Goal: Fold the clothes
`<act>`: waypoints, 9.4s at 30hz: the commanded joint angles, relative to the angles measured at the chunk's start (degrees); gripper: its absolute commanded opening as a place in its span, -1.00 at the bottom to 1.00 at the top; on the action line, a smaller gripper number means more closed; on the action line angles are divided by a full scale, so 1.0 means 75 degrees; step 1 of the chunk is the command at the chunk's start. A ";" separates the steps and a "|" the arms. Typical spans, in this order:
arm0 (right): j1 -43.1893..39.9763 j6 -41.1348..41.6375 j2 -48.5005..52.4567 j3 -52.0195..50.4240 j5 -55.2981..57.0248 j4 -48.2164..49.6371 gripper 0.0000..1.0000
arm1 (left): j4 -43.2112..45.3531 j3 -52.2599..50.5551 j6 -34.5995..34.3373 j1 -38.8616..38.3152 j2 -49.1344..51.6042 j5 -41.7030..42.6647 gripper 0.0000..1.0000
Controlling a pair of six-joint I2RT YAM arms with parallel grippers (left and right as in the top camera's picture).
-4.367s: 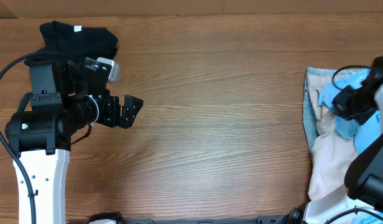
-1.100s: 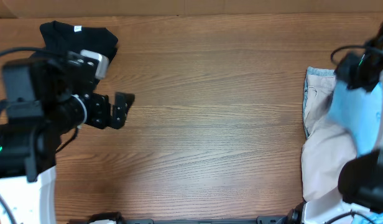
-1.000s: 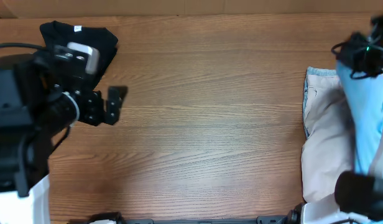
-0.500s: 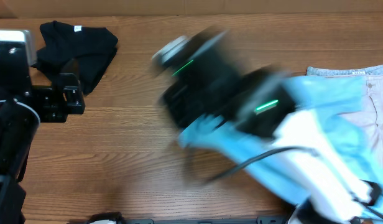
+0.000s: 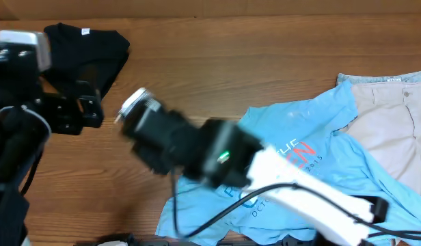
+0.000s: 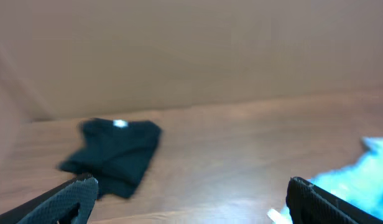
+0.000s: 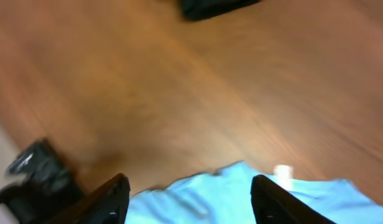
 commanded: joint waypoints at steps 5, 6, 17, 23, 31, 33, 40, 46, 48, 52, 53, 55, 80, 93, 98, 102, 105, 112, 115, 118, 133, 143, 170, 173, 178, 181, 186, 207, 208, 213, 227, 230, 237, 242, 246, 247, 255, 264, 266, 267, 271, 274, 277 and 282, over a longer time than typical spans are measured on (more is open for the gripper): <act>-0.1851 0.1588 -0.1833 0.0265 0.0347 0.0015 0.33 | -0.0688 0.0087 0.1218 -0.0367 0.1323 0.2256 1.00; -0.2247 0.1807 -0.2066 0.0265 0.0347 0.0015 0.33 | -0.0708 0.0087 0.1256 -0.0589 0.1623 0.2253 1.00; -0.4934 0.2967 -0.3156 0.0265 0.0312 -0.0391 0.42 | -0.0565 0.0087 0.2250 -0.3480 0.4943 0.1087 1.00; -0.5208 0.2961 -0.3252 0.0265 0.0289 -0.0793 0.46 | -0.0224 0.0087 0.1856 -0.4374 0.6761 0.1102 1.00; -0.5208 0.2964 -0.3249 0.0265 0.0291 -0.1177 0.52 | 0.0851 0.0087 0.1192 -0.4613 0.8131 0.2328 0.63; -0.5208 0.2964 -0.3244 0.0265 0.0291 -0.1212 0.51 | 0.1061 0.0087 0.1195 -0.4660 0.8422 0.2530 0.17; -0.5208 0.2964 -0.3238 0.0262 0.0291 -0.1346 0.52 | 0.1311 0.0087 0.1195 -0.5068 0.9142 0.2585 -0.91; -0.5208 0.2961 -0.3200 0.0262 0.0291 -0.1387 0.52 | 0.1693 0.0085 0.1195 -0.5455 0.9521 0.2107 -0.92; -0.5208 0.2961 -0.3200 0.0262 0.0291 -0.1448 0.53 | 0.1798 0.0082 0.1160 -0.5534 0.9632 0.1976 -0.91; -0.5208 0.2961 -0.3200 0.0262 0.0291 -0.1565 0.52 | 0.2046 0.0079 0.0006 -0.5531 0.9798 0.0796 -0.92; -0.5208 0.2961 -0.3200 0.0262 0.0291 -0.1591 0.52 | 0.2057 0.0079 -0.0297 -0.5502 0.9815 0.0437 -0.92; -0.5208 0.2964 -0.3200 0.0262 0.0291 -0.1670 0.52 | 0.2049 0.0076 -0.0629 -0.5397 0.9862 -0.0032 -0.92; -0.5208 0.2964 -0.3200 0.0256 0.0335 -0.2157 0.54 | 0.0195 0.0851 -0.1239 -0.0577 0.9850 0.0356 -0.77; -0.5208 0.2964 -0.2926 0.0149 0.0318 -0.2189 0.64 | -0.0714 0.2209 0.0341 -0.1906 0.9483 0.0670 -0.58; -0.5208 0.3203 -0.2597 -0.0286 0.0321 -0.2186 0.66 | -0.0286 0.1749 0.0344 -0.2719 0.9498 0.0525 -0.92; -0.5208 0.3290 -0.2320 -0.0490 0.0332 -0.2183 0.66 | 0.0586 0.1166 0.0227 -0.3104 0.9498 -0.0067 -0.92; -0.5208 0.3363 -0.2145 -0.0507 0.0350 -0.2177 0.66 | 0.1294 0.0609 -0.0175 -0.3165 0.9498 -0.0472 -0.92; -0.5339 0.3547 -0.2040 -0.0525 0.0344 -0.2104 0.69 | 0.2824 -0.0291 -0.0434 -0.2973 0.9498 -0.1049 -0.92; -0.5380 0.3587 -0.2040 -0.0612 -0.0096 -0.2133 0.75 | 0.3602 -0.0303 -0.1256 -0.2620 0.9498 -0.2506 -0.92; -0.5380 0.3587 -0.2022 -0.0906 -0.0560 -0.2189 0.75 | 0.4124 -0.0134 -0.2095 -0.2043 0.9495 -0.2830 -0.92; -0.5657 0.3512 -0.1996 -0.5295 -0.0551 0.0414 0.29 | 0.1137 0.3646 -0.0836 -0.1125 0.9492 0.0493 -0.65; -0.6662 0.2025 -0.1900 -0.8230 -0.1719 0.2871 -0.60 | -0.2226 0.5884 -0.0627 -0.1215 0.9346 0.0647 -0.56; -0.8798 0.1562 0.0950 -0.8903 -0.2107 0.8684 -0.74 | -0.2777 0.6948 -0.0656 -0.1804 0.7909 0.1043 -0.35; -0.9262 0.1553 0.0944 -0.8440 -0.2585 0.9562 -0.85 | -0.2777 0.6948 -0.0647 -0.1883 0.7909 0.0982 -0.12; -0.9623 0.1046 0.0746 -0.7032 -0.2801 0.8851 -0.85 | -0.2777 0.6945 -0.0659 -0.1900 0.7909 0.0233 0.38; -0.9623 0.0335 0.0478 -0.6085 -0.3526 0.7563 -0.62 | -0.2777 0.6936 -0.0653 -0.1886 0.7909 0.0195 0.36; -0.9480 0.0122 0.0082 -0.4995 -0.4470 0.5380 -0.38 | -0.2777 0.6231 -0.0329 -0.2107 0.7924 0.0195 -0.38; -0.9407 0.0169 -0.0300 -0.4954 -0.4654 0.1635 -0.37 | 0.1081 -0.1358 0.0449 -0.3212 0.8381 0.1250 -0.92; -0.9378 0.0169 -0.0300 -0.5036 -0.4654 0.1580 -0.37 | 0.1247 -0.1539 0.0428 -0.3185 0.8381 0.1093 -0.92; -0.9186 0.0157 -0.0300 -0.5662 -0.4543 0.1699 -0.36 | 0.2250 -0.2518 -0.0216 -0.3092 0.8381 -0.0644 -0.92; -0.8848 -0.0697 -0.0300 -0.7495 -0.4567 0.2795 -0.24 | 0.3745 -0.2696 -0.1172 -0.1005 0.8381 -0.0312 -0.88; -0.8565 -0.0676 -0.0300 -0.8061 -0.4543 0.3494 -0.22 | 0.3611 -0.2270 -0.1043 -0.0947 0.8378 0.0017 -0.74; -0.7950 -0.0612 -0.0297 -0.9262 -0.4549 0.5257 -0.11 | 0.2372 -0.0423 -0.0650 -0.1032 0.8378 0.0017 -0.60; -0.7641 0.0038 -0.0277 -1.0054 -0.4479 0.6723 -0.92 | 0.1387 0.1043 -0.0653 -0.1061 0.8378 0.0017 -0.59; -0.7638 0.0420 -0.0064 -1.0389 -0.4383 0.7391 -0.92 | 0.0618 0.1880 -0.0641 -0.1061 0.8378 0.0017 -0.57; -0.7644 0.0493 0.0038 -1.0395 -0.4074 0.7504 -0.92 | 0.0408 0.2057 -0.0536 -0.1064 0.8378 0.0023 -0.57; -0.8699 0.1792 0.0219 -0.9798 -0.2095 0.9177 -0.92 | -0.0629 0.2838 -0.0251 -0.1119 0.8367 -0.0003 -0.39; -0.9291 0.1673 0.0216 -0.7423 -0.3477 0.9856 -0.92 | -0.1644 0.2815 -0.0248 -0.1311 0.8370 0.0076 -0.06; -0.9256 0.1180 0.0216 -0.6790 -0.4150 0.9174 -0.83 | -0.1853 0.2815 -0.0251 -0.1422 0.8370 0.0079 -0.06; -0.9241 0.1029 0.0216 -0.6572 -0.4412 0.8789 -0.75 | -0.1923 0.2815 -0.0254 -0.1480 0.8370 0.0079 -0.06; -0.9113 0.0947 0.0216 -0.6123 -0.4686 0.6726 -0.80 | -0.2232 0.2815 -0.0254 -0.1751 0.8370 0.0079 -0.15; -0.8941 0.0828 0.0297 -0.6385 -0.4269 0.5659 -0.92 | -0.2349 0.2815 -0.0233 -0.2011 0.8370 0.0017 -0.14; -0.8647 0.0274 0.0402 -0.6921 -0.4403 0.5289 -0.92 | -0.2133 0.2815 -0.0114 -0.2212 0.8370 -0.0291 -0.06; -0.7921 -0.0568 0.0775 -0.7883 -0.4255 0.5193 -0.92 | -0.1871 0.2815 -0.0149 -0.2314 0.8370 -0.0385 0.00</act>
